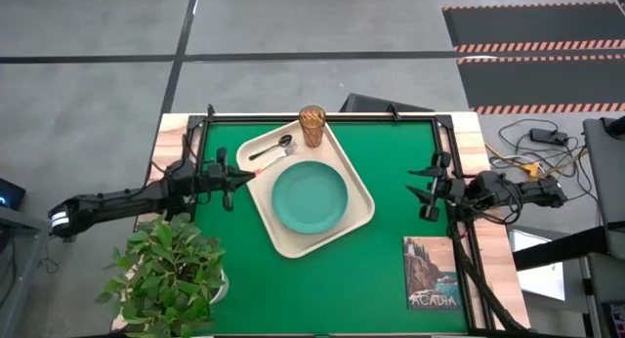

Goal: Pick and place plate/cup/fork/spoon on tray
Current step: Return to Home Position

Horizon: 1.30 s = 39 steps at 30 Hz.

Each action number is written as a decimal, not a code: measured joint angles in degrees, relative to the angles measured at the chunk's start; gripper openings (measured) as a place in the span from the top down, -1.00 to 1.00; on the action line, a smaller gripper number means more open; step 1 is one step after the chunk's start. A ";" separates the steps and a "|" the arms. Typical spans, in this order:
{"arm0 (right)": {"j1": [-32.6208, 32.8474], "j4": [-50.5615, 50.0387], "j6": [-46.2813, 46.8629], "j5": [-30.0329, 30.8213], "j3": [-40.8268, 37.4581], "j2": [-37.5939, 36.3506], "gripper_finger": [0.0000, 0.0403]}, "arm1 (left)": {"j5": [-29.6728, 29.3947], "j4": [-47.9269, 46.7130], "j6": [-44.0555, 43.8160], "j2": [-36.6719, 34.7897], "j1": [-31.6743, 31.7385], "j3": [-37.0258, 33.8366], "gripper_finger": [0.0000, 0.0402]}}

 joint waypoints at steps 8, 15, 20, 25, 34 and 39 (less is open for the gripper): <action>0.00 -0.26 2.74 0.42 0.00 1.54 0.31 | -0.01 0.01 0.02 2.41 0.00 -0.07 0.96; 0.00 -0.39 2.85 0.42 0.00 2.38 0.28 | -0.01 0.01 0.04 4.91 0.00 -0.11 0.96; 0.00 -0.35 2.85 0.43 0.00 2.38 0.28 | -0.01 0.01 0.07 6.68 0.00 -0.13 0.96; 0.00 -0.35 2.85 0.44 0.00 2.38 0.32 | -0.01 0.01 0.07 8.56 0.00 -0.13 0.96; 0.00 -0.35 2.85 0.44 0.00 2.40 0.30 | -0.01 0.01 0.09 12.38 0.00 -0.15 0.96; 0.00 -0.35 2.85 0.44 0.00 2.40 0.29 | -0.01 -0.01 0.09 14.58 0.00 -0.17 0.96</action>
